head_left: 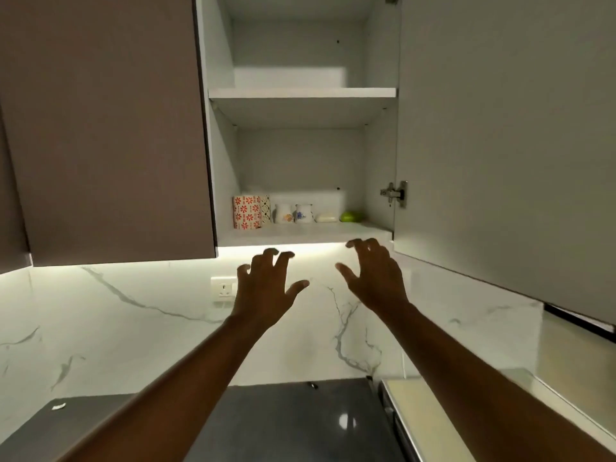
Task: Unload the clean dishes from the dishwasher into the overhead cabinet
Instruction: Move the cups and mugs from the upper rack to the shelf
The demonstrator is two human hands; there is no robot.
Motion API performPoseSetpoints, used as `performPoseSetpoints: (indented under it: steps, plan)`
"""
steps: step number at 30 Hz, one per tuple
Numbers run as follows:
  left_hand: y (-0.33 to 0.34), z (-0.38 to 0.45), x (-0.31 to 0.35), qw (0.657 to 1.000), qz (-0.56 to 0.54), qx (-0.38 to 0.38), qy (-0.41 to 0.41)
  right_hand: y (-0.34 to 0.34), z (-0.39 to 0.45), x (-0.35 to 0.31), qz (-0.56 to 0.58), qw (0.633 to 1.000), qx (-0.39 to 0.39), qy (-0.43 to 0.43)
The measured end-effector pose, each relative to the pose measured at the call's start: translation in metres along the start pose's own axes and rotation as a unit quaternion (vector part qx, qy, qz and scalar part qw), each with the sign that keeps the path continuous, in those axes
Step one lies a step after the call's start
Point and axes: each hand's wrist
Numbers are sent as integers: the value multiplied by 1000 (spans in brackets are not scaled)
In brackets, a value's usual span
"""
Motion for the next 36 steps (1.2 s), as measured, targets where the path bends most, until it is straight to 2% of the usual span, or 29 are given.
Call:
performPoseSetpoints:
  steps: [5, 9, 18, 23, 36]
  plan:
    - [-18, -87, 45, 990, -90, -110, 8, -30, -121, 18, -74, 994, -47, 61]
    - [-33, -137, 91, 976, -146, -163, 23, -79, -203, 32, -120, 981, -99, 112]
    - [-48, -225, 210, 949, -219, -216, 69, -171, -342, 90, -163, 945, -181, 219]
    - [-49, -273, 278, 929, -251, -262, 73, -219, -406, 133, -173, 925, -198, 274]
    - [-75, -363, 546, 851, -329, -399, 92, -400, -596, 294, -228, 848, -277, 390]
Point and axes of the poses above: each hand's wrist, its own z-axis towards the middle knuckle, its own y-axis out of the palm, x = y × z, and after that the axes turned 13 degrees about y, right-handed
